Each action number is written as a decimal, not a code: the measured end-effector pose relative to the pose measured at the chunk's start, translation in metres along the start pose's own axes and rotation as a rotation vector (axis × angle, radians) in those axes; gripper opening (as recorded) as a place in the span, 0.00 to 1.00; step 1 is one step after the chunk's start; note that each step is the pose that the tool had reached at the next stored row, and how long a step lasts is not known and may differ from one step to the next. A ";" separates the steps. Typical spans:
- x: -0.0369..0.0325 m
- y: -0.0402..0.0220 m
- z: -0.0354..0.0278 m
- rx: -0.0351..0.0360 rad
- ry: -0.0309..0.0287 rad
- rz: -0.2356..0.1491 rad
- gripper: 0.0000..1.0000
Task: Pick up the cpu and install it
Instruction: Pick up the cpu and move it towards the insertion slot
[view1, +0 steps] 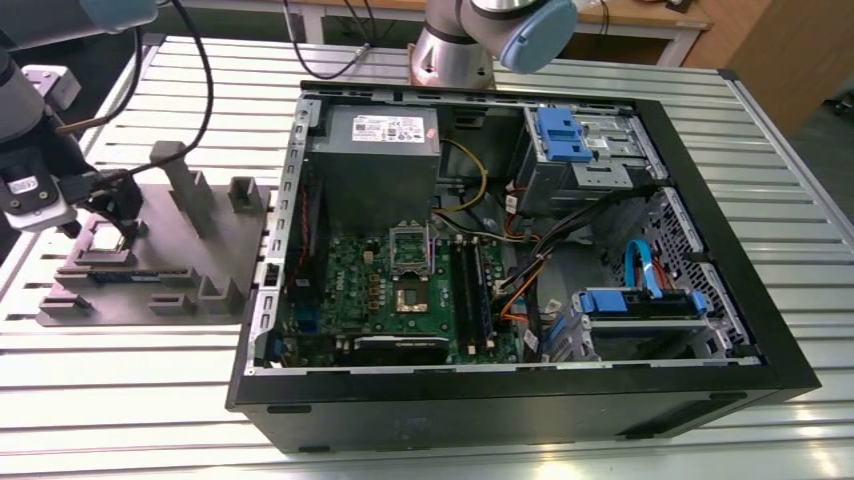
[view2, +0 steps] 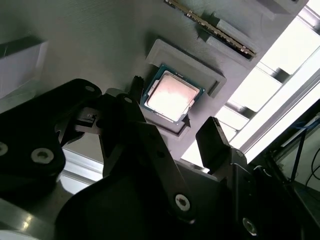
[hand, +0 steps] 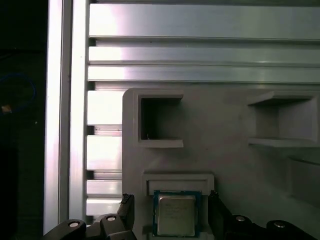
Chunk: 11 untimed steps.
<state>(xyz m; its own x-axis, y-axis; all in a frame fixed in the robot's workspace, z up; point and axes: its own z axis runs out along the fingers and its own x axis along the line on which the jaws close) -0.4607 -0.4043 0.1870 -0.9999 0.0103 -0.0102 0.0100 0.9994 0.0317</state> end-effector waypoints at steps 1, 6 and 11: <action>0.0000 -0.0001 0.0006 0.0000 -0.0001 0.000 0.69; 0.0000 -0.0015 0.0037 0.0006 0.0001 -0.003 0.69; 0.0001 -0.0021 0.0054 0.0006 0.0004 -0.009 0.69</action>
<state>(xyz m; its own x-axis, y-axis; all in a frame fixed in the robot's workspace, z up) -0.4608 -0.4062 0.1816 -0.9999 0.0017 -0.0100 0.0014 0.9995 0.0311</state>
